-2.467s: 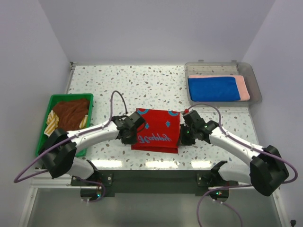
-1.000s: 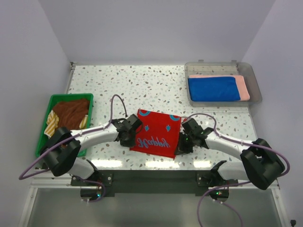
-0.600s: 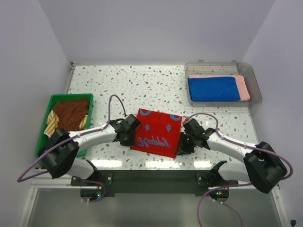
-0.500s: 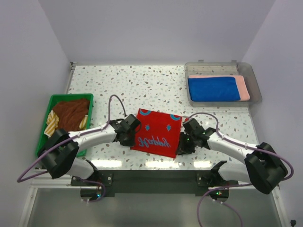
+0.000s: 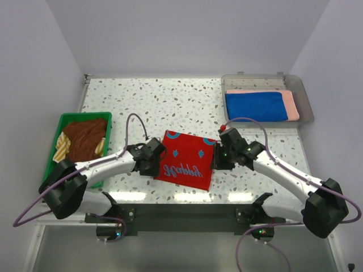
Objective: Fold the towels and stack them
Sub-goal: Fold the towel
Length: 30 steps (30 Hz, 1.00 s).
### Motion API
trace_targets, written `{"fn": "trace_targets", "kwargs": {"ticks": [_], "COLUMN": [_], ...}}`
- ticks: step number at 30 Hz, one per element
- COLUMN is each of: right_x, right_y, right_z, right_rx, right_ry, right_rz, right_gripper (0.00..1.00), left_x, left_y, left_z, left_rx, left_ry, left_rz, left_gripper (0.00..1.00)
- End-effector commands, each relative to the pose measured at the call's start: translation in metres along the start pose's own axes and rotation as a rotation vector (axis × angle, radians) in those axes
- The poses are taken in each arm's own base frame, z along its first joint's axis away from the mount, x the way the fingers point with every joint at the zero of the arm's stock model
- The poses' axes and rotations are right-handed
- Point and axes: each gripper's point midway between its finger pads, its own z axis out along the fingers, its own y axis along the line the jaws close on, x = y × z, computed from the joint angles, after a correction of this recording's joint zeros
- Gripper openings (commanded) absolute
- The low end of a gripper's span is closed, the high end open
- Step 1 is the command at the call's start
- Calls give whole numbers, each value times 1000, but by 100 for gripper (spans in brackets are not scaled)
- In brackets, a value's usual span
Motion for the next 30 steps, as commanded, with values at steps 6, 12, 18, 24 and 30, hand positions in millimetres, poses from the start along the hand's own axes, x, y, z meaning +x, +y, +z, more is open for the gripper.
{"fn": "trace_targets", "kwargs": {"ticks": [6,12,18,24,30], "right_x": [-54,-48,-28,-16,-30], "right_y": [23,25,13,0,11], "right_z": [4,33,57,68,61], "right_rx": [-10,-30,-21,13,-12], "right_ry": [-94,-48,7,37,5], "right_rz": [-77,-62,-28,-38,-64], "right_gripper": [32,22,20,20,20], "left_x": [-34,-67,-73,-35,16], "left_y": [13,-24,-51,-36,-12], "left_z": [-54,-70,-36,7,17], "left_rx": [-37,89,133,68,42], "left_ry": [-143,-205,-157,-26,72], "left_rz": [-23,10,69,51,-67], "left_gripper": [87,81,55,43,36]}}
